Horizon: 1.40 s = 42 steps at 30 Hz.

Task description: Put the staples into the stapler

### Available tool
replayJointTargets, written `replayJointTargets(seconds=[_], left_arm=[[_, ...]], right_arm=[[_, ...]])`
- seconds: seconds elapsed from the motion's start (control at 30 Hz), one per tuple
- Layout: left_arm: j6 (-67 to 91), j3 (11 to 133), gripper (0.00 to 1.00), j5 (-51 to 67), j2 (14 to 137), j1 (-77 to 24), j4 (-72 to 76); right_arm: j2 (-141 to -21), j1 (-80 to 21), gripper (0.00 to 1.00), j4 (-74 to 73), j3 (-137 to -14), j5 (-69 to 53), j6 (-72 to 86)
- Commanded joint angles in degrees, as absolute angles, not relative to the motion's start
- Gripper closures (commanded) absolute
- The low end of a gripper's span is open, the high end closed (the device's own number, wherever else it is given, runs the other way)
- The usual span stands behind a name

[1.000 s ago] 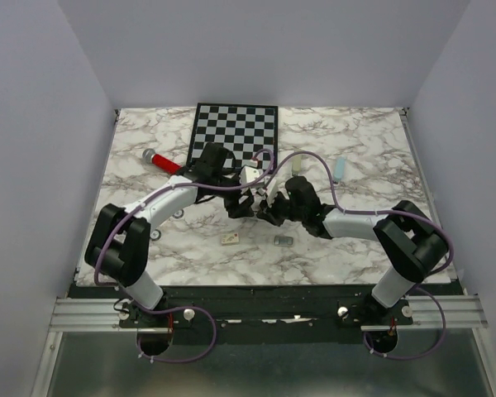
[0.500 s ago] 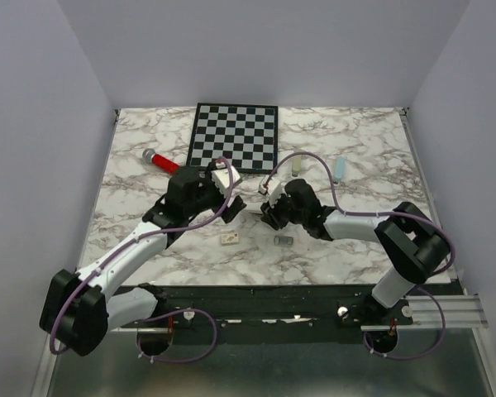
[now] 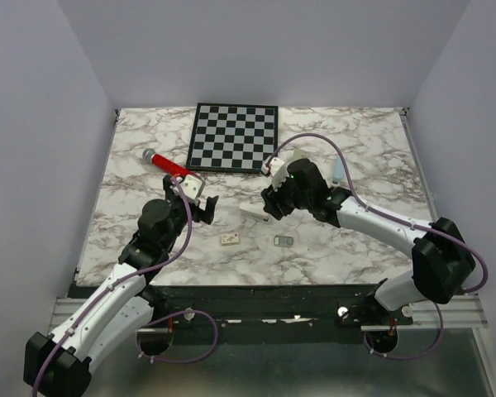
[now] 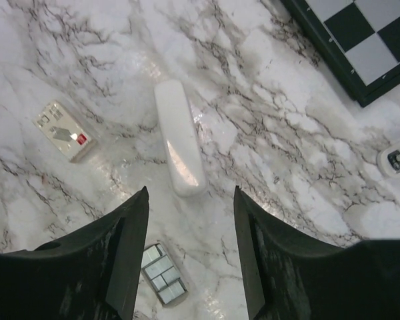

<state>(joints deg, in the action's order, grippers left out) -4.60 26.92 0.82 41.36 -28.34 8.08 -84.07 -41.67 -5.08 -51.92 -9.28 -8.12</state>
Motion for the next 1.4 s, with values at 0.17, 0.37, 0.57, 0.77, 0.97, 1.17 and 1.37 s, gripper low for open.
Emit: replayJointTargets(seconds=[0.17, 0.37, 0.57, 0.77, 0.97, 1.17, 1.37], left_arm=[[-4.1, 25.1, 0.01, -10.6, 38.8, -27.9, 11.4], [-3.5, 25.0, 0.01, -12.7, 37.7, -27.9, 11.6], [-3.7, 24.7, 0.01, -13.1, 36.4, -27.9, 12.0], [-3.8, 24.7, 0.01, -12.1, 35.8, -28.0, 12.0], [-3.7, 24.7, 0.01, -11.4, 35.9, -28.0, 12.2], [-3.1, 24.7, 0.01, -10.5, 36.6, -28.0, 12.3], [-3.3, 24.7, 0.01, -10.5, 36.9, -28.0, 12.4]], right_arm=[[-93.9, -42.4, 0.39, -26.6, -67.1, -8.8, -8.4], [-100.5, -43.4, 0.39, -32.2, -74.6, -8.3, -9.1], [-106.1, -44.6, 0.44, -34.6, -78.7, -6.9, -8.7], [-109.6, -44.8, 0.73, -35.4, -78.7, -3.5, -8.8], [-110.3, -45.0, 0.77, -35.1, -77.7, -2.8, -8.3], [-112.6, -45.0, 0.77, -35.2, -78.1, -1.9, -7.5], [-112.9, -45.1, 0.76, -35.4, -78.5, -0.4, -6.0]])
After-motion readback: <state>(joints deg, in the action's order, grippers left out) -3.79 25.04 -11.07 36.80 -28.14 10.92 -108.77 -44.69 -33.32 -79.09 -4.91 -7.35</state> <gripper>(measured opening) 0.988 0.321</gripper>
